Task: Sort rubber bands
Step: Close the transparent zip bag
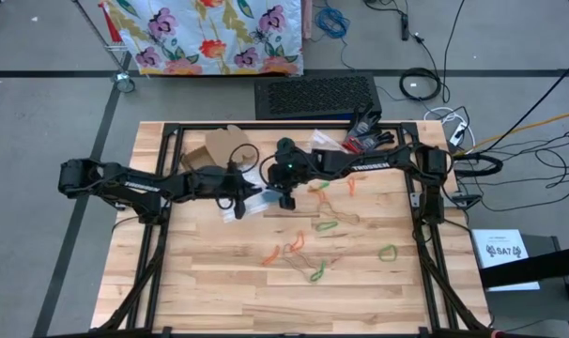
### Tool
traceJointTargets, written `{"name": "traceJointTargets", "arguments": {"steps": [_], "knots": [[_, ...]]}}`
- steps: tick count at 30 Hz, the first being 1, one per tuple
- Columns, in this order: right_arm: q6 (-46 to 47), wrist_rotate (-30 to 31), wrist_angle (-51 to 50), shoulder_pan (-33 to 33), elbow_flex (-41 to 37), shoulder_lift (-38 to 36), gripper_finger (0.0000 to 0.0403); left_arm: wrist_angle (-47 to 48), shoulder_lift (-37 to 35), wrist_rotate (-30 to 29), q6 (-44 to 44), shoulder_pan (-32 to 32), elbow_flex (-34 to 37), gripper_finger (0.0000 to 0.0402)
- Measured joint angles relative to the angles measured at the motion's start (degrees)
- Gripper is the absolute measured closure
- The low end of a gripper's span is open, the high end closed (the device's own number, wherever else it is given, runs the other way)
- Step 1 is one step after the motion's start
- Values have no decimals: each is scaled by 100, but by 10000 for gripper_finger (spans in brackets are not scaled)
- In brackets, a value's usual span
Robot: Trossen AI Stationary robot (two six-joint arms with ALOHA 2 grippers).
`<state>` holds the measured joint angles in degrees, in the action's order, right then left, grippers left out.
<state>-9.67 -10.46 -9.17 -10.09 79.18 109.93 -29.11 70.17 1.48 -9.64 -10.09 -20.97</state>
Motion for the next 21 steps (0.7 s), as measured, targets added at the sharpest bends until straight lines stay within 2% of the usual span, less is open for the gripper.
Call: {"name": "traceJointTargets", "arguments": {"steps": [6,15,21], "knots": [[0,-37,388,60,0,0,403,-109,0,0,149,0,48,372],[161,-37,239,83,-4,0,402,-72,0,2,152,0,48,396],[37,-39,118,98,-4,0,373,31,0,0,73,0,52,399]]}}
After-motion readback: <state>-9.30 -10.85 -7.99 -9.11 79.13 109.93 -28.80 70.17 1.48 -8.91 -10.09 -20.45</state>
